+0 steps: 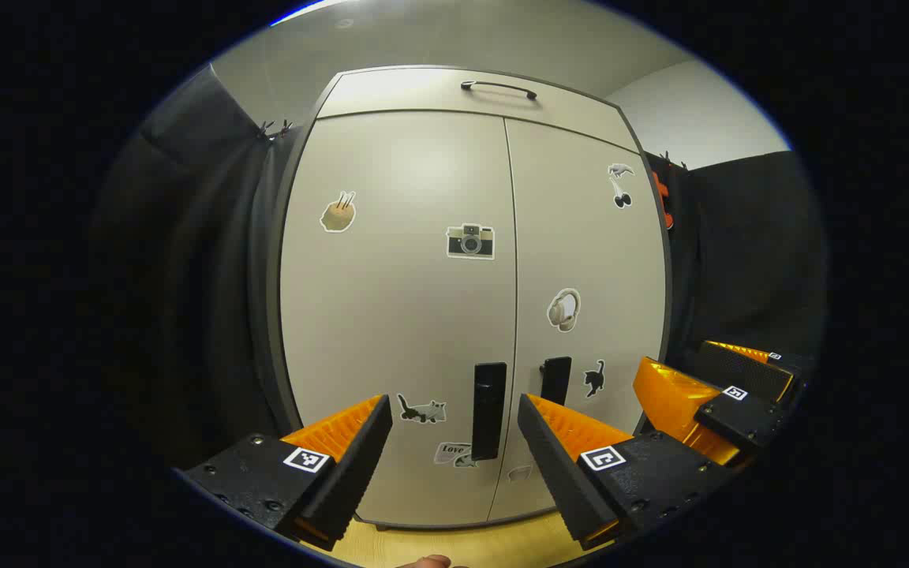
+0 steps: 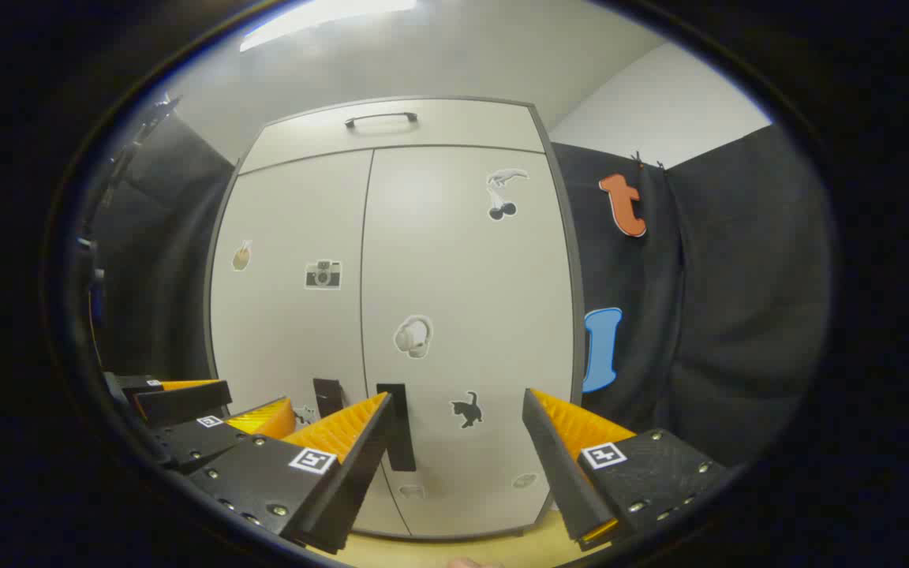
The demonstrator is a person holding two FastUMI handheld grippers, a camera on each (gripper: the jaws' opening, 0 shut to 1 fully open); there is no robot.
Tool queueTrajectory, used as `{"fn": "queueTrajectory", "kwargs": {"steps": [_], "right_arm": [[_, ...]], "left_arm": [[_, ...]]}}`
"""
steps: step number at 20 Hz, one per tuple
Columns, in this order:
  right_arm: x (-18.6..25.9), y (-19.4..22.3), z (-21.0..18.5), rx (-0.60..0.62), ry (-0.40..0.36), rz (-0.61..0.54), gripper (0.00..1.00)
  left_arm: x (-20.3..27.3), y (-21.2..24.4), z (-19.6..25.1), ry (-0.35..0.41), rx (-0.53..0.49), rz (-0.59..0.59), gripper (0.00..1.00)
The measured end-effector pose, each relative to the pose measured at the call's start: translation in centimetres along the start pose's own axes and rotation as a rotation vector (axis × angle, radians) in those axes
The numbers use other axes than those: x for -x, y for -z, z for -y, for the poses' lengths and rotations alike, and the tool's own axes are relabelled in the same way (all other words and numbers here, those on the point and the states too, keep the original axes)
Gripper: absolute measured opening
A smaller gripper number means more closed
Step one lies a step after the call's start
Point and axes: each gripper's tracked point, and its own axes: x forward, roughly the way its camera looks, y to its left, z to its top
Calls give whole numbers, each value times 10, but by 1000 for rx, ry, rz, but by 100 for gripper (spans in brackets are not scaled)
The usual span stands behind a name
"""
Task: Open the right door of the double-door shoe cabinet with the right hand, and open the left door with the left hand.
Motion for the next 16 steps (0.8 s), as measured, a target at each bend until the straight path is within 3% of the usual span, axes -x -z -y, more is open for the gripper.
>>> {"fn": "queueTrajectory", "kwargs": {"steps": [16], "right_arm": [[-11,12,-10,20,-16,-21,97]], "left_arm": [[-4,2,-13,-23,10,2,100]]}}
